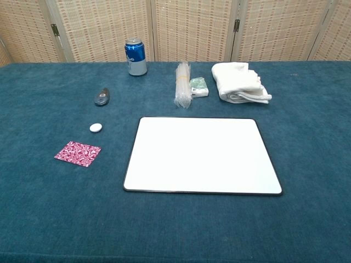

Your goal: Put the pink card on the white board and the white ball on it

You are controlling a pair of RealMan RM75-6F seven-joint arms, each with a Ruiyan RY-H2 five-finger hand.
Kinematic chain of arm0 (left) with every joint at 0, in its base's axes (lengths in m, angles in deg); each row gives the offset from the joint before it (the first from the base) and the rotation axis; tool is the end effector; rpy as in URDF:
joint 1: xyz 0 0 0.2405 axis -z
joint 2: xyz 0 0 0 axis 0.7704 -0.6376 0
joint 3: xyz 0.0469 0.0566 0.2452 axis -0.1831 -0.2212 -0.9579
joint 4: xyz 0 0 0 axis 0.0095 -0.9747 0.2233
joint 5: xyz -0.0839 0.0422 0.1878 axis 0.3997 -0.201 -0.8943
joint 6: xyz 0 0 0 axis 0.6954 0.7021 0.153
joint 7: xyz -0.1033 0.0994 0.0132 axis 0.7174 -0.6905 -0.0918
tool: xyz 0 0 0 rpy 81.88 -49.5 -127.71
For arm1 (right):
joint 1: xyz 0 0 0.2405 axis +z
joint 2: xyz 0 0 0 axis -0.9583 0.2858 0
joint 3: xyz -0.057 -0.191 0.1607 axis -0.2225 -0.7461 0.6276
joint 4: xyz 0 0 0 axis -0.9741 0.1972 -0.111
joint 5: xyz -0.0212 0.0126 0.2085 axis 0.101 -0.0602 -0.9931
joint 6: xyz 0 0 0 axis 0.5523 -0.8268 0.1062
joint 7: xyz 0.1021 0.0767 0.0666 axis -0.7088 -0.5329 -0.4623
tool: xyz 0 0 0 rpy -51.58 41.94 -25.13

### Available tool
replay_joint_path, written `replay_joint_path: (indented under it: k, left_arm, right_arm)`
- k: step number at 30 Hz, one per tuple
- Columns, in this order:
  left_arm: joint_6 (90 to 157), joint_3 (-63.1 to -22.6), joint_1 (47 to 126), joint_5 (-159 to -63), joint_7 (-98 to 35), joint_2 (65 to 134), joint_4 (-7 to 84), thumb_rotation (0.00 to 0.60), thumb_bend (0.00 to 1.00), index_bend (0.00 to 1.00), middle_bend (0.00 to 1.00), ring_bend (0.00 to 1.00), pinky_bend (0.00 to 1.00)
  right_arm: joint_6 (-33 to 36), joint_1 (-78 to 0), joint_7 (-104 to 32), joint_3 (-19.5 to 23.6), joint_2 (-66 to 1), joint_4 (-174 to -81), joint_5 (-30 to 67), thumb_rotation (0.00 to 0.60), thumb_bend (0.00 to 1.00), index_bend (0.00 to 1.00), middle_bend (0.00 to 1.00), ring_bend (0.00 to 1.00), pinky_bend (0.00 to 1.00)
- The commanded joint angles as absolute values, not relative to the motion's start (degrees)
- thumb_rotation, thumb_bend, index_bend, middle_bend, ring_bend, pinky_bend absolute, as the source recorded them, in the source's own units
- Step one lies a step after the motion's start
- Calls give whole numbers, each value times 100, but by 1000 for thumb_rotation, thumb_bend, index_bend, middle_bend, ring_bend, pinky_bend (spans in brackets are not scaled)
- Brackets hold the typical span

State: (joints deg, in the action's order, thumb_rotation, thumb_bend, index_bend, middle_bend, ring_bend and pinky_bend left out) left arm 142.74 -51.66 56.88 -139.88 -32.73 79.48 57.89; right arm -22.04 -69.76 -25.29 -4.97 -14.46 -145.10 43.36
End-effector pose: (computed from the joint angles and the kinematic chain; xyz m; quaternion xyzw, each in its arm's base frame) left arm -0.3072 0.1763 0.1510 -0.6468 -0.3734 -0.3647 0.5561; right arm -0.3066 -0.1755 0.1554 0.6154 -0.3332 0.3614 0.6162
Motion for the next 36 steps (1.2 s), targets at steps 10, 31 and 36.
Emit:
replay_joint_path:
  k: [10, 31, 36]
  left_arm:
    - [14178, -5348, 5712, -14230, -3087, 7860, 5903, 600, 228, 0, 0, 0, 161]
    - [11622, -5097, 7550, -14215, -2591, 6903, 7206, 600, 228, 239, 1000, 1000, 1000]
    - [10891, -4907, 8058, -13774, -2868, 7219, 7300, 600, 227, 306, 1000, 1000, 1000]
  right_arm:
    - [-2179, -6967, -2572, -648, -1409, -14559, 4605, 600, 143, 0, 0, 0, 0]
    - [-2368, -7044, -2461, -887, -1415, -14569, 5157, 600, 150, 0, 0, 0, 0]
    - [-2409, -7066, -2513, -945, -1394, -14548, 5273, 600, 151, 0, 0, 0, 0]
